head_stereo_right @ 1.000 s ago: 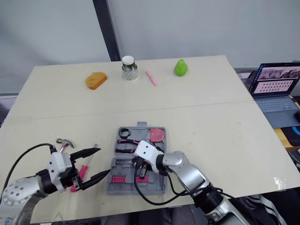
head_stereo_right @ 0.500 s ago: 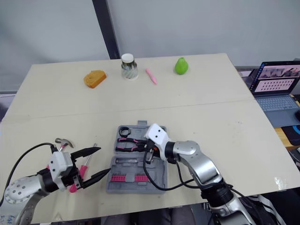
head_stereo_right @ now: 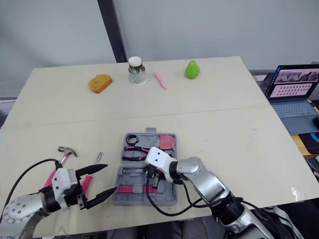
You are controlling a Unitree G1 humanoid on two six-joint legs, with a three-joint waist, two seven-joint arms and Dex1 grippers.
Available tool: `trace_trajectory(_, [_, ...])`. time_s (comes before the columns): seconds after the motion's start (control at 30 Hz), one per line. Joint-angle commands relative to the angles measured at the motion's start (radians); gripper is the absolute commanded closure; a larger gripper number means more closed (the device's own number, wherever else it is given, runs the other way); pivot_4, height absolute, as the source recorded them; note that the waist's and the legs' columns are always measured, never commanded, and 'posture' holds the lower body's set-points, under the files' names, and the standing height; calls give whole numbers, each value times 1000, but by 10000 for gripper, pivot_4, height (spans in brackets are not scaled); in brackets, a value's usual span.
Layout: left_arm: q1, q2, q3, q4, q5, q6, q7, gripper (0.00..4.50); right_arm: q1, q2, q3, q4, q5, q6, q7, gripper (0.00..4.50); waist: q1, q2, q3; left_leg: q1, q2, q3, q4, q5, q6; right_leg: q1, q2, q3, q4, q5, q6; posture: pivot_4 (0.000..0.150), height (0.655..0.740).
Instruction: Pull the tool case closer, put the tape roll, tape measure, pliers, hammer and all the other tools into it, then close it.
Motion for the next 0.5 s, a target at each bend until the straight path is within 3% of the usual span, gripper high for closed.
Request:
trace_trajectory(0.03, [2, 8, -3, -37, -9, -4, -1, 0, -6, 12, 5, 3, -14, -14, -10, 43922, 0, 0, 0, 0, 0, 0, 0, 0, 0, 0, 0, 0, 0, 0, 0, 1500, 7400])
trace_trajectory(0.5, [-13, 5, -14, -36, -4, 8, 12, 0, 1, 40, -6, -4, -20, -36, 0, 43922, -1, 0, 0, 0, 1, 4, 0, 0, 0, -3, 0, 0, 2, 0, 0, 1500, 7400])
